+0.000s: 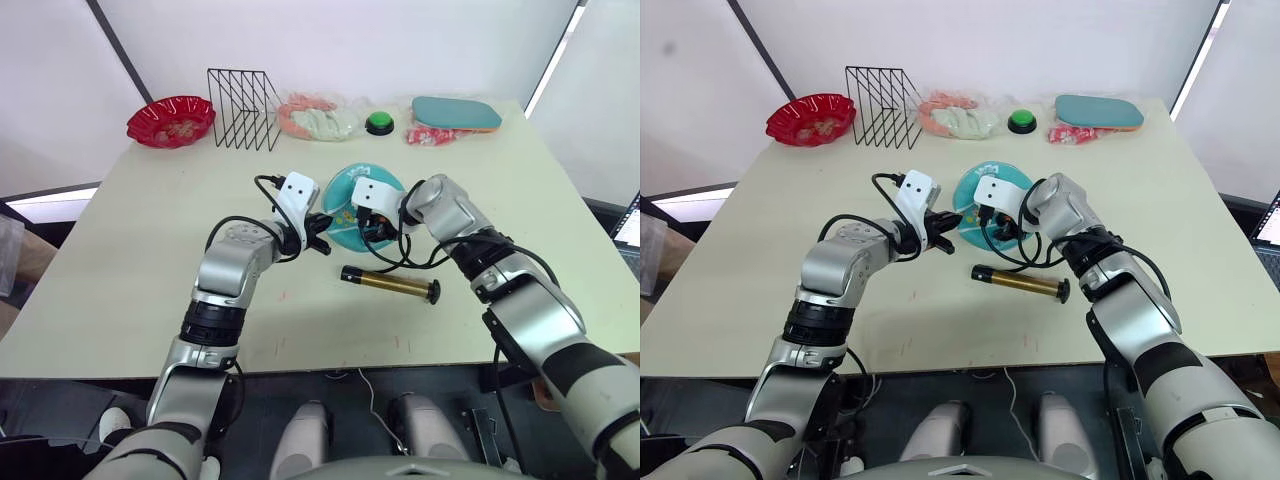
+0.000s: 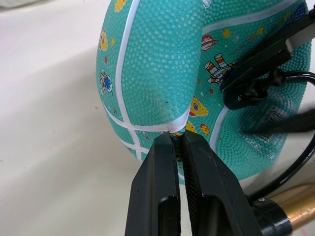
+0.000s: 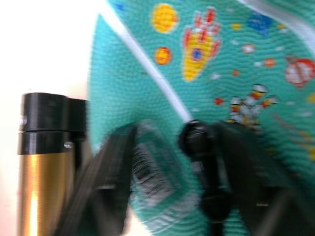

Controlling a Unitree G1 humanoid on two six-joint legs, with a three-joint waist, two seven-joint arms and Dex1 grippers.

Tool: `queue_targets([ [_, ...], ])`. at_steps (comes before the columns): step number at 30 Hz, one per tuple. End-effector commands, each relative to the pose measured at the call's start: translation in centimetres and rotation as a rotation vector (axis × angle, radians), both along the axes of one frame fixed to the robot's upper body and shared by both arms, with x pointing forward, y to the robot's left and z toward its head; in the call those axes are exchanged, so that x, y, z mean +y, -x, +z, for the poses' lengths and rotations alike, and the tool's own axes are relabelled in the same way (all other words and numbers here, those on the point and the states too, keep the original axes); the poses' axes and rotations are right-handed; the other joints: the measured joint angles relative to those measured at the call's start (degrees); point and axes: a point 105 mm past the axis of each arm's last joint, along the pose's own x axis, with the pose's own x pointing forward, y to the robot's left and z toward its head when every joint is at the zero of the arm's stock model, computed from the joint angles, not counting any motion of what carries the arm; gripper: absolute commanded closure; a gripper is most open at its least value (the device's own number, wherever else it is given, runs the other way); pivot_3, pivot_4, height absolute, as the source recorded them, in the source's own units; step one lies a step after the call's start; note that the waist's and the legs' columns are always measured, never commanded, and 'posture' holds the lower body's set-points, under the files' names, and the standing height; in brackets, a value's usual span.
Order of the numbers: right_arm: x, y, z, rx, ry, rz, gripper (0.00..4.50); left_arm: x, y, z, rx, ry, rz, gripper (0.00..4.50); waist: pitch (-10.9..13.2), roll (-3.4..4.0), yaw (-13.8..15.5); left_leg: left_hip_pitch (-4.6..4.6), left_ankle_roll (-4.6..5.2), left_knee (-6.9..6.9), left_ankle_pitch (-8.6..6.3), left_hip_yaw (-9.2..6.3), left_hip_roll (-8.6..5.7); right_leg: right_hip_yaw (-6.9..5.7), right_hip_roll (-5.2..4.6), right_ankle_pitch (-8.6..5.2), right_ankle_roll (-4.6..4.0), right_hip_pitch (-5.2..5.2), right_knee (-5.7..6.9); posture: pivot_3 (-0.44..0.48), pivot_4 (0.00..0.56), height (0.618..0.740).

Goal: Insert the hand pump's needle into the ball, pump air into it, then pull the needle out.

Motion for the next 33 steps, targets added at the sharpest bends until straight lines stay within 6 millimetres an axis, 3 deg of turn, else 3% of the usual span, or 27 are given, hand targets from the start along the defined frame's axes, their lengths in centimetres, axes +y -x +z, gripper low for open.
queue_targets([
  [1, -3.6, -0.1, 3.2, -0.045, -0.030, -0.098, 0.40, 0.5, -0.4, -0.1, 0.001, -0.022, 0.009, 4.50, 0.1, 0.11, 0.6, -0.20, -0.05, 0.00, 0.04, -0.02, -0.02, -0.01, -0.01, 0.11, 0.17, -0.19, 0.02, 0.000, 0.150, 0.740],
  [6, -5.3, 2.0, 7.0, -0.089, -0.126, -0.090, 0.40, 0.3, -0.6, 0.0, -0.002, -0.029, -0.005, 4.50, 0.3, 0.19, 1.2, -1.59, -0.32, 0.15, 0.25, -0.26, -0.15, -0.16, -0.07, 0.20, 0.21, -1.35, 0.01, 0.000, 0.150, 0.740],
  [10, -6.2, 4.7, 9.2, -0.116, -0.223, -0.056, 0.40, 0.0, -0.7, 0.3, -0.016, -0.024, -0.019, 4.50, 0.6, 0.17, 1.3, -1.67, -0.20, 0.11, 0.18, -0.28, -0.22, -0.21, -0.14, 0.18, 0.22, -1.35, -0.13, 0.000, 0.150, 0.740],
  [20, -10.4, 10.1, 10.6, -0.248, -0.346, -0.015, 0.40, -0.4, -0.6, 1.6, -0.028, 0.041, -0.045, 4.50, 1.0, -0.14, 1.3, -1.65, -0.13, 0.12, 0.15, -0.26, -0.21, -0.24, -0.15, 0.17, 0.26, -1.31, -0.16, 0.000, 0.150, 0.740],
  [21, -10.9, 10.8, 10.7, -0.257, -0.362, -0.017, 0.35, -0.3, -0.6, 1.8, -0.030, 0.048, -0.039, 3.75, 1.0, -0.17, 1.3, -1.66, -0.13, 0.12, 0.15, -0.29, -0.21, -0.28, -0.14, 0.17, 0.25, -1.30, -0.16, 0.000, 0.150, 0.740],
  [26, -12.7, 12.9, 10.8, -0.311, -0.365, -0.018, 0.35, 0.7, -0.3, 3.5, -0.047, 0.101, -0.018, 1.56, 1.2, -0.34, 1.2, -1.70, -0.12, 0.13, 0.14, -0.23, -0.20, -0.24, -0.13, 0.17, 0.25, -1.31, -0.20, 0.000, 0.150, 0.740],
  [29, -13.6, 14.6, 11.0, -0.346, -0.408, -0.044, 0.35, 2.4, 1.3, 5.1, -0.065, 0.120, -0.051, 0.36, 1.4, -0.44, 0.9, -1.71, -0.10, 0.10, 0.13, -0.21, -0.16, -0.21, -0.11, 0.16, 0.24, -1.33, -0.21, 0.000, 0.150, 0.740],
  [30, -13.8, 15.0, 10.9, -0.349, -0.413, -0.051, 0.35, 2.7, 1.7, 5.4, -0.068, 0.121, -0.063, 0.09, 1.5, -0.43, 0.9, -1.70, -0.11, 0.10, 0.13, -0.18, -0.10, -0.18, -0.06, 0.16, 0.23, -1.33, -0.20, 0.000, 0.150, 0.740],
  [33, -13.9, 15.5, 10.6, -0.352, -0.418, -0.063, 0.35, 3.1, 2.4, 5.7, -0.063, 0.121, -0.097, 0.09, 1.6, -0.42, 1.1, -1.70, -0.11, 0.09, 0.13, -0.17, -0.10, -0.18, -0.06, 0.15, 0.22, -1.33, -0.21, 0.000, 0.150, 0.740],
])
